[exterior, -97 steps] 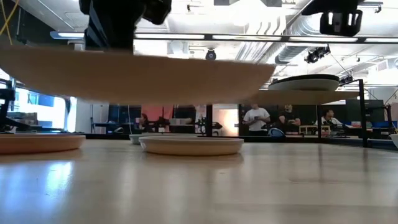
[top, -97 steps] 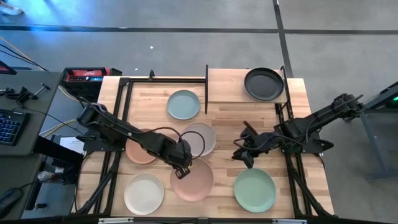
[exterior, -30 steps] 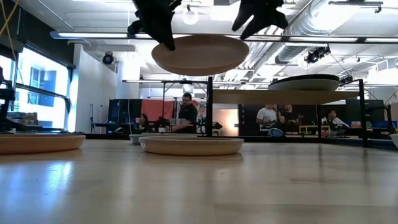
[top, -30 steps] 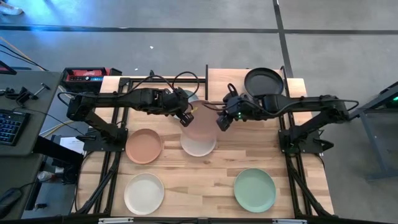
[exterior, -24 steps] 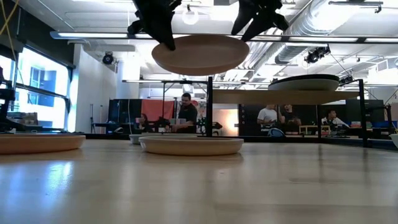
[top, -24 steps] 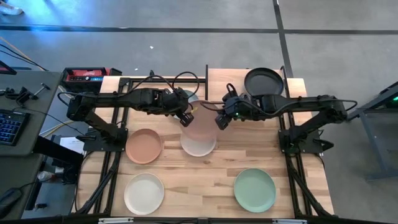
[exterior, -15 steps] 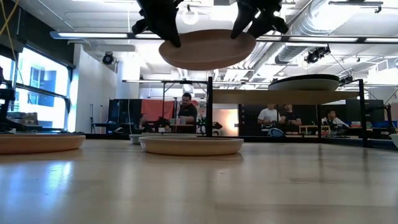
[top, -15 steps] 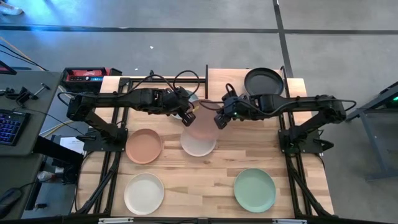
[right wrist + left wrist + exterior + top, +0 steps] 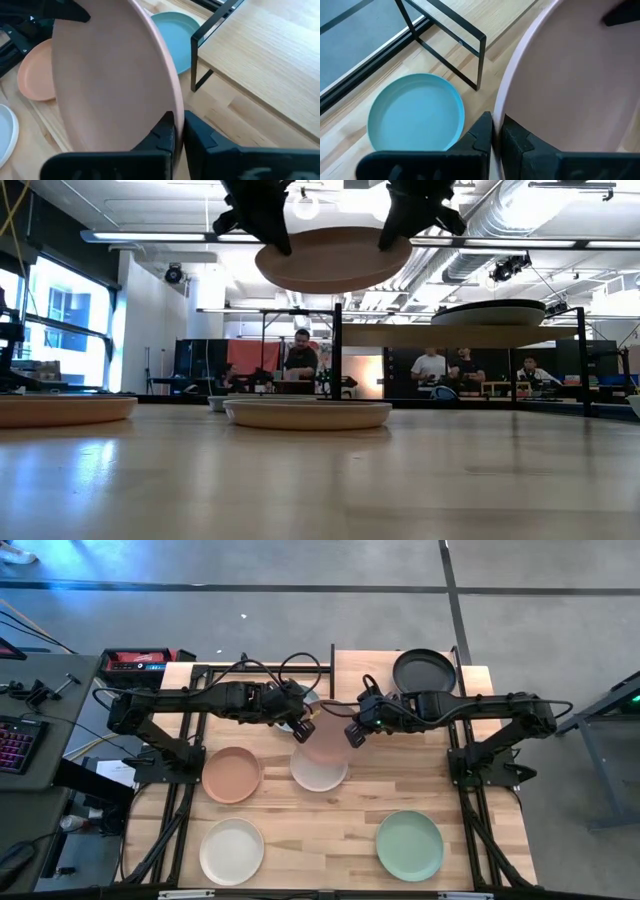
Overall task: Place and stack plates onto a shelf
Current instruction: Stack the pink plate on the top of the black plate on the shelf
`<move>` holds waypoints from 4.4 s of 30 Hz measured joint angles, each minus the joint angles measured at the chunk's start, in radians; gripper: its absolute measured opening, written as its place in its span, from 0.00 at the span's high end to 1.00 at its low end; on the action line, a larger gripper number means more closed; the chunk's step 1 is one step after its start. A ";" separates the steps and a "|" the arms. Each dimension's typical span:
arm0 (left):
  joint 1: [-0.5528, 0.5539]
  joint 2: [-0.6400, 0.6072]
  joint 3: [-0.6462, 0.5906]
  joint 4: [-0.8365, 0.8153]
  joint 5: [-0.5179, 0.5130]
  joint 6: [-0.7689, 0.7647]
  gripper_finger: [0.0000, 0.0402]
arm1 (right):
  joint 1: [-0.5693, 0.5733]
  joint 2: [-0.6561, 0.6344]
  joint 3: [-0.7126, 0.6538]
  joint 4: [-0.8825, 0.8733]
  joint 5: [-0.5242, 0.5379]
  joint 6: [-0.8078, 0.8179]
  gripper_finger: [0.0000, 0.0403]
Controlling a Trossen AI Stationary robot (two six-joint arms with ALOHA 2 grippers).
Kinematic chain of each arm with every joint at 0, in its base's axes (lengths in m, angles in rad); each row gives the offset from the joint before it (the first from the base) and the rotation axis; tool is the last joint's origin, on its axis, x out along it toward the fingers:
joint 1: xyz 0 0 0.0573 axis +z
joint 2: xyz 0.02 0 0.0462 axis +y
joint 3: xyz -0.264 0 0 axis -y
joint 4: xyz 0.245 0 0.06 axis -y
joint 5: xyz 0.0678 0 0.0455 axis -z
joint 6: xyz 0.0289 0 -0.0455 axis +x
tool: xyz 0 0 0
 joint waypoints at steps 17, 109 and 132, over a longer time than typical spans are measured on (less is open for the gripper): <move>0.036 0.000 0.000 0.008 0.193 -0.002 0.94 | 0.001 0.000 0.000 -0.031 -0.005 0.029 1.00; 0.334 0.034 -0.001 0.146 0.411 0.504 0.76 | -0.695 -0.425 0.000 -0.442 -0.029 0.118 1.00; 0.393 0.034 -0.001 0.077 0.411 0.613 0.76 | -0.603 -0.713 -0.341 -0.324 0.149 0.590 1.00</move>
